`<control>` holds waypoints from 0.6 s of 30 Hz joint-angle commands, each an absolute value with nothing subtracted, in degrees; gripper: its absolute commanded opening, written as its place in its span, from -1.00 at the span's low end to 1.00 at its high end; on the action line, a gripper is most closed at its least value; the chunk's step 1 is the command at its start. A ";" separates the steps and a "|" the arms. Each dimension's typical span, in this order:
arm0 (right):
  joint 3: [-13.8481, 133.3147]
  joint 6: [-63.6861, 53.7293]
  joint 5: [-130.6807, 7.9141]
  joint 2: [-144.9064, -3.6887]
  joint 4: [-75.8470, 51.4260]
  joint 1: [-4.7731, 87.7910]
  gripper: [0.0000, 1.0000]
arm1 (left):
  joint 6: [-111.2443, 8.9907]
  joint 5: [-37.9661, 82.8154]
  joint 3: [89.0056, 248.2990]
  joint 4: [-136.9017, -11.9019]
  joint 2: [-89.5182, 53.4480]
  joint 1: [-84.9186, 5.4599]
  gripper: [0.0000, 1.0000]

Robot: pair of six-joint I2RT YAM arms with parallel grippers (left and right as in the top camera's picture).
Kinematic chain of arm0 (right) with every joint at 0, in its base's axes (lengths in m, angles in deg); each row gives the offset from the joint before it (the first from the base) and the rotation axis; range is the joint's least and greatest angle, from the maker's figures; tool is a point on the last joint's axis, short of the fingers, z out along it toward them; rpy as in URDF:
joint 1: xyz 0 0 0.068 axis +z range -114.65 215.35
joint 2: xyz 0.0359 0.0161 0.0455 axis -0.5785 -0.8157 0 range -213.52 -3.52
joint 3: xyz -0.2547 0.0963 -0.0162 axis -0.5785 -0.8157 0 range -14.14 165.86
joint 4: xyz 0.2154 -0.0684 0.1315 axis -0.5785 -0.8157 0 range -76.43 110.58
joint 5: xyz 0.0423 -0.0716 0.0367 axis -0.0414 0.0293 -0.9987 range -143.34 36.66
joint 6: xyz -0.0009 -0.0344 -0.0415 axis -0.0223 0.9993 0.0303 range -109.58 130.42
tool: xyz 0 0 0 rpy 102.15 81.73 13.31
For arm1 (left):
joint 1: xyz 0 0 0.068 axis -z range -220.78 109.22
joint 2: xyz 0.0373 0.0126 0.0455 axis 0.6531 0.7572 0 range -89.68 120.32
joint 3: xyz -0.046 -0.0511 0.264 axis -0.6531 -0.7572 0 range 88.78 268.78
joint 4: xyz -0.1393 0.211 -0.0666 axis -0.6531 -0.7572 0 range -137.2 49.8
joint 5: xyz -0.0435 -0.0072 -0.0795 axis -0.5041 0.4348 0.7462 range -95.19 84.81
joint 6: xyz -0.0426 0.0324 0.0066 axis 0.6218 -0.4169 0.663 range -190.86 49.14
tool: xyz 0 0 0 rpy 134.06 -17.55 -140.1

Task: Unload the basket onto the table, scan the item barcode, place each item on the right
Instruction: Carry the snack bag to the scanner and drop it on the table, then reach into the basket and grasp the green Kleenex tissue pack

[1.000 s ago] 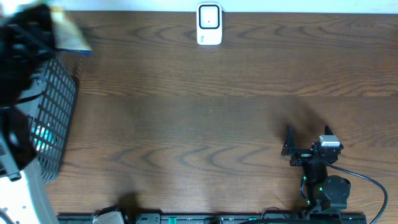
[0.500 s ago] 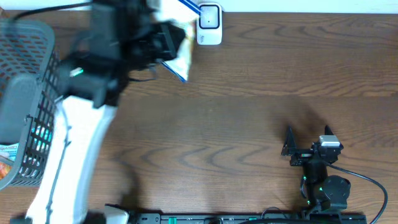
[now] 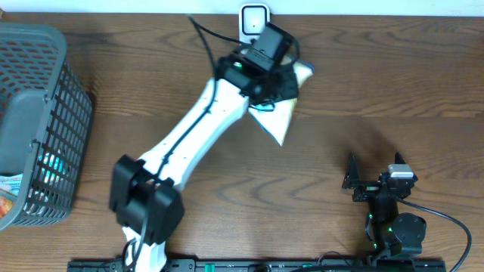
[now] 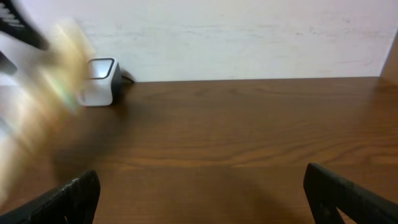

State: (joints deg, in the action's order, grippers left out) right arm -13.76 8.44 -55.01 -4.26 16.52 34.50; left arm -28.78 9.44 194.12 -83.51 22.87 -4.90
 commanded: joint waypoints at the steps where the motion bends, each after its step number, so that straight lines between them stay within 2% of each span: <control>1: -13.78 7.85 -54.84 -4.19 16.26 34.26 0.99 | -25.76 8.68 194.27 -81.78 24.90 -3.09 0.48; 6: -13.78 7.85 -54.84 -4.19 16.26 34.26 0.99 | -29.78 8.65 194.36 -81.41 24.44 -3.13 0.50; 11: -13.78 7.85 -54.84 -4.19 16.26 34.26 0.99 | -39.31 8.63 194.47 -82.26 18.32 -7.81 0.51; 14: -13.78 7.85 -54.84 -4.19 16.26 34.26 0.98 | -46.00 7.89 194.47 -84.29 12.14 -13.95 0.50; 18: -13.78 7.85 -54.84 -4.19 16.26 34.26 0.99 | -46.46 1.73 194.47 -88.62 4.25 -24.57 0.51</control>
State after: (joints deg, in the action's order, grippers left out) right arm -13.76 8.44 -55.03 -4.26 16.52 34.50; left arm -42.15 7.26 194.12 -86.83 11.09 -17.82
